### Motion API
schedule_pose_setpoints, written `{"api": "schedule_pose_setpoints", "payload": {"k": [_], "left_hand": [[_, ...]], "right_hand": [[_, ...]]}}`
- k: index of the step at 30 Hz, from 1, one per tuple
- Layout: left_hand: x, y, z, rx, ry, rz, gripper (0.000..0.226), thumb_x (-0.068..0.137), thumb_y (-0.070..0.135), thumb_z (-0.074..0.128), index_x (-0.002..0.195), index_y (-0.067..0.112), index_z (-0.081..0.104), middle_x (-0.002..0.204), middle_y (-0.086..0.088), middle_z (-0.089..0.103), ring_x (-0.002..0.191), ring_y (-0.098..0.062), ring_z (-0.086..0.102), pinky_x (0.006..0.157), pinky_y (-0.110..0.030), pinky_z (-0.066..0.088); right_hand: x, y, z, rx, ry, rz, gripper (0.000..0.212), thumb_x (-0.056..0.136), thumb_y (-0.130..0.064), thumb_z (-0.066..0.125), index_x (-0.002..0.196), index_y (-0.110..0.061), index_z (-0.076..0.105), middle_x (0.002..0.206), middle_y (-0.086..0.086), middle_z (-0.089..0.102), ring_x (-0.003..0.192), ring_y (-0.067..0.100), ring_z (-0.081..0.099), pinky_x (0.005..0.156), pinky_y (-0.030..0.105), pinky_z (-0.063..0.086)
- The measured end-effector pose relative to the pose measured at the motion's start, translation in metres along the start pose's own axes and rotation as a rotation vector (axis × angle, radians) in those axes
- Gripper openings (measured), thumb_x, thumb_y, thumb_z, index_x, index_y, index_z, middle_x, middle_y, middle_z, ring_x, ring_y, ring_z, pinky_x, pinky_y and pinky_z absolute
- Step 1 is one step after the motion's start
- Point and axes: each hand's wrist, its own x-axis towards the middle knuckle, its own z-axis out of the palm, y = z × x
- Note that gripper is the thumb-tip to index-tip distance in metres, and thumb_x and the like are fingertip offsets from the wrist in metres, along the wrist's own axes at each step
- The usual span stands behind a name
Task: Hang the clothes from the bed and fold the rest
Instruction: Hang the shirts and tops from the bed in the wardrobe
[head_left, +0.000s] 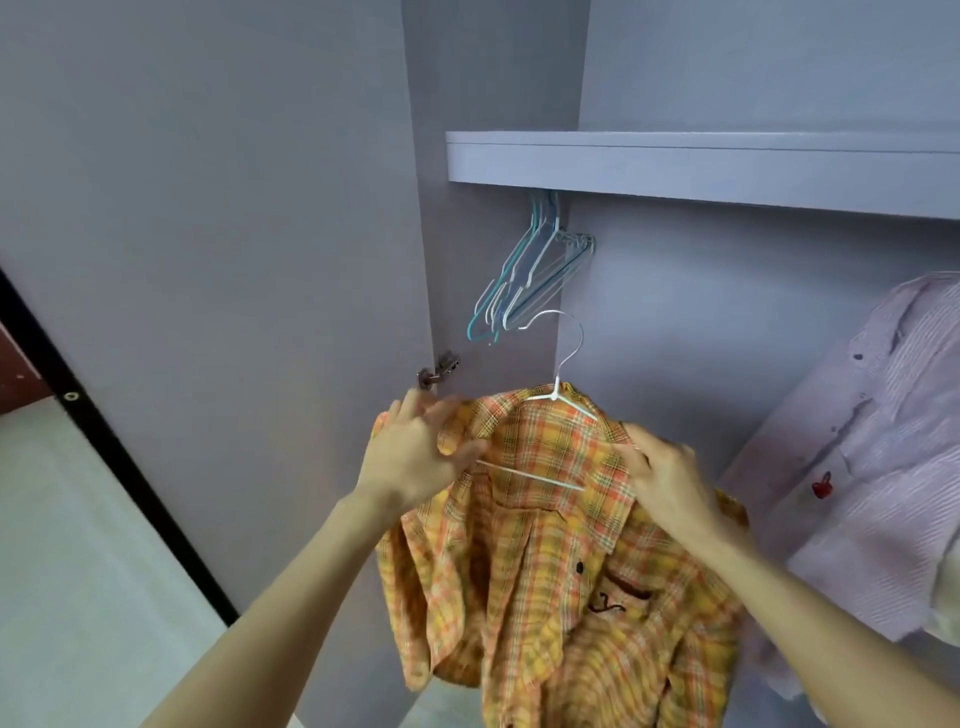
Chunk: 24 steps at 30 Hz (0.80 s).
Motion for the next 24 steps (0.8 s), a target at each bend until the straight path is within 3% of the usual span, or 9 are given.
{"api": "schedule_pose_setpoints", "payload": {"k": [5,7,9,11,13,16,20,22,24], "left_hand": [[0.026,0.016,-0.003,0.042,-0.073,0.262,0.067,0.084,0.054,0.055,0.141,0.025,0.037,0.127,0.003,0.054,0.119,-0.016,0.046,0.105,-0.041,0.032],[0.037,0.021,-0.009,-0.138,-0.162,0.272,0.032,0.082,0.045,0.064,0.103,0.021,0.062,0.083,0.005,0.064,0.076,-0.001,0.057,0.078,-0.032,0.047],[0.047,0.021,-0.006,-0.349,-0.134,0.234,0.028,0.082,0.031,0.069,0.065,0.016,0.051,0.051,0.01,0.041,0.043,-0.004,0.041,0.05,-0.022,0.035],[0.051,0.02,0.005,-0.504,-0.061,0.143,0.033,0.081,0.024,0.07,0.062,0.008,0.048,0.047,0.009,0.034,0.038,-0.007,0.031,0.043,-0.018,0.026],[0.055,0.024,0.02,-0.583,-0.042,0.097,0.029,0.081,0.023,0.071,0.066,0.006,0.052,0.044,0.009,0.037,0.037,-0.006,0.031,0.04,-0.018,0.027],[0.067,0.037,0.041,-0.664,-0.1,0.062,0.022,0.081,0.025,0.07,0.075,0.006,0.06,0.05,0.006,0.05,0.045,-0.009,0.042,0.047,-0.024,0.037],[0.084,0.071,0.066,-0.684,-0.165,0.085,0.018,0.081,0.029,0.07,0.076,0.013,0.064,0.059,0.001,0.052,0.056,-0.017,0.048,0.058,-0.031,0.041],[0.095,0.093,0.078,-0.484,-0.128,0.169,0.024,0.081,0.038,0.068,0.098,0.02,0.066,0.089,0.002,0.061,0.089,-0.019,0.056,0.082,-0.038,0.044],[0.107,0.118,0.084,-0.221,-0.117,0.223,0.061,0.079,0.048,0.066,0.133,0.029,0.045,0.132,-0.002,0.044,0.124,-0.026,0.037,0.103,-0.049,0.028]], "right_hand": [[0.008,0.001,-0.014,-0.01,0.01,-0.029,0.015,0.087,-0.008,0.063,0.099,-0.001,0.066,0.041,-0.016,0.025,0.03,0.004,0.031,0.039,0.014,0.034],[0.009,0.007,-0.018,-0.027,-0.001,-0.001,0.024,0.09,-0.018,0.06,0.11,-0.006,0.063,0.048,-0.016,0.038,0.038,0.0,0.038,0.042,0.014,0.03],[0.007,0.016,-0.025,0.064,-0.073,0.049,0.031,0.091,-0.026,0.056,0.118,-0.013,0.058,0.073,-0.015,0.057,0.064,0.0,0.053,0.063,0.019,0.04],[0.001,0.026,-0.033,0.087,-0.166,0.068,0.029,0.094,-0.025,0.05,0.12,-0.012,0.056,0.087,-0.006,0.062,0.078,0.008,0.058,0.073,0.027,0.043],[-0.012,0.04,-0.043,0.051,-0.223,0.093,0.021,0.096,-0.015,0.046,0.102,0.0,0.06,0.074,0.006,0.059,0.066,0.014,0.054,0.068,0.031,0.042],[-0.031,0.054,-0.061,-0.108,-0.247,0.085,0.024,0.095,-0.012,0.048,0.077,0.001,0.054,0.059,-0.003,0.043,0.055,0.007,0.042,0.055,0.02,0.032],[-0.054,0.062,-0.082,-0.344,-0.198,0.112,0.025,0.095,-0.021,0.048,0.071,-0.016,0.047,0.054,-0.011,0.038,0.049,0.011,0.041,0.051,0.029,0.034],[-0.064,0.065,-0.087,-0.388,-0.144,0.211,0.023,0.096,-0.023,0.046,0.075,-0.016,0.052,0.055,-0.012,0.041,0.049,0.011,0.042,0.051,0.03,0.036],[-0.068,0.07,-0.092,-0.437,-0.064,0.321,0.025,0.097,-0.025,0.043,0.08,-0.013,0.056,0.061,-0.008,0.047,0.056,0.018,0.053,0.055,0.033,0.038]]}}
